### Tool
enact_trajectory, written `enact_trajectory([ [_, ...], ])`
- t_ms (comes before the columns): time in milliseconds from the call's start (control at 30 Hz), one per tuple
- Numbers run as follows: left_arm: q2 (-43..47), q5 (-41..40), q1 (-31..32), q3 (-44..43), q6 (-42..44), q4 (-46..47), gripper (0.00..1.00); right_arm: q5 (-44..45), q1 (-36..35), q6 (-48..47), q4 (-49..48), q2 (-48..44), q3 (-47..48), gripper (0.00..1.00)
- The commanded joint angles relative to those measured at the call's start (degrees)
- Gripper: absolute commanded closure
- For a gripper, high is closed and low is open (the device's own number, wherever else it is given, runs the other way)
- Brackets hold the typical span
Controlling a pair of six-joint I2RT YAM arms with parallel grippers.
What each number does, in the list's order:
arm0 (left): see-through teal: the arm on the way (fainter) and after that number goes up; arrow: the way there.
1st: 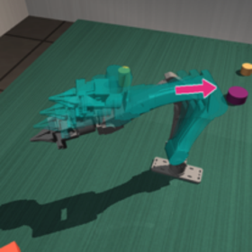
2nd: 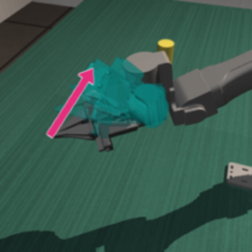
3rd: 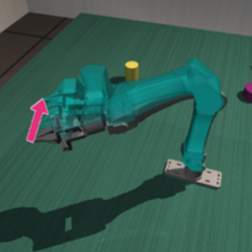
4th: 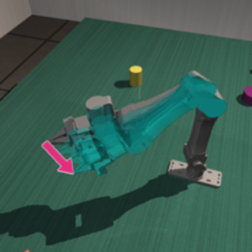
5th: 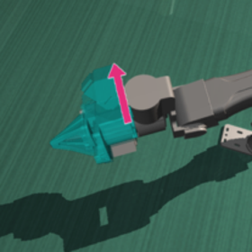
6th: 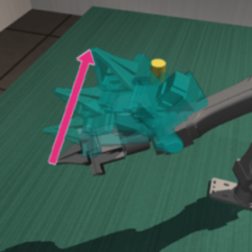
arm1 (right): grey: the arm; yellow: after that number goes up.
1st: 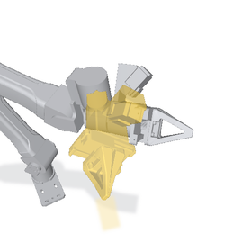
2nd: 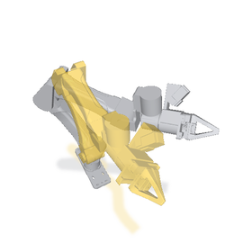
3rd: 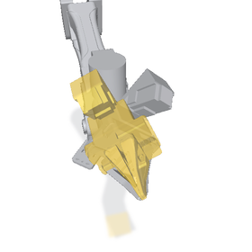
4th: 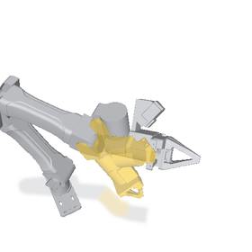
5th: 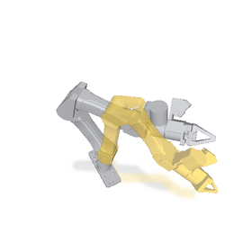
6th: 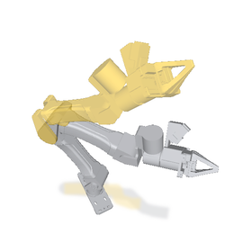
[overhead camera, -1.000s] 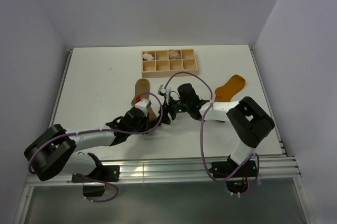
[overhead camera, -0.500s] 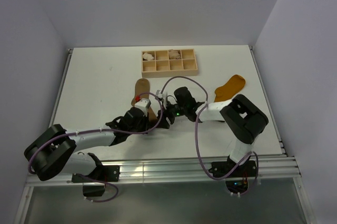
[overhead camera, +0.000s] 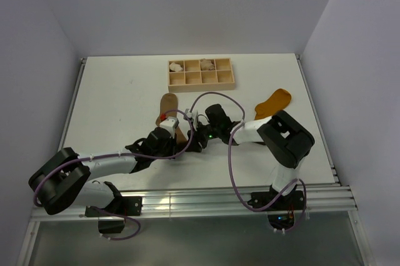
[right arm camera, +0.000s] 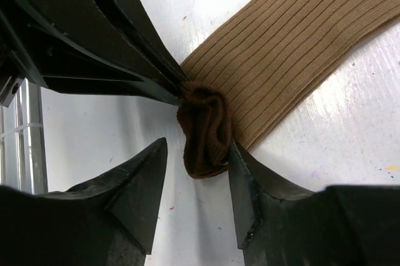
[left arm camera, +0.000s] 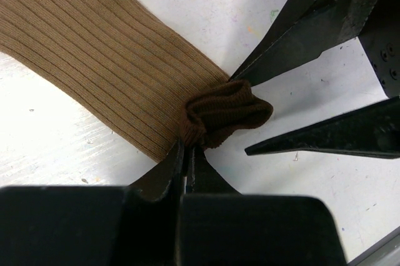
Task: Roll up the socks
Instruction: Roll the sock at the center of the board.
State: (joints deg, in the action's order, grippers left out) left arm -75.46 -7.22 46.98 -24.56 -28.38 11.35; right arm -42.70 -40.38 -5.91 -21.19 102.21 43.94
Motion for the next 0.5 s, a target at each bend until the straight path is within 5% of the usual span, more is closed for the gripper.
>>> enact_trajectory([
  [0, 1.1, 0.5, -0.4, 0.5, -0.5, 0.2, 1.00, 0.2, -0.5, -0.8, -0.6, 1.2, 2.0, 0.50],
  [100, 1.1, 0.5, -0.3, 0.5, -0.5, 0.2, 1.00, 0.1, -0.5, -0.2, -1.3, 1.3, 2.3, 0.61],
  [267, 1.2, 0.5, -0.3, 0.6, -0.4, 0.2, 1.00, -0.8, -0.5, 0.3, -0.7, 1.8, 3.2, 0.94],
  [467, 2.0, 0.8, -0.4, 0.9, -0.4, 0.5, 1.00, -3.4, -0.1, 0.1, 5.8, 4.4, 8.9, 1.00],
])
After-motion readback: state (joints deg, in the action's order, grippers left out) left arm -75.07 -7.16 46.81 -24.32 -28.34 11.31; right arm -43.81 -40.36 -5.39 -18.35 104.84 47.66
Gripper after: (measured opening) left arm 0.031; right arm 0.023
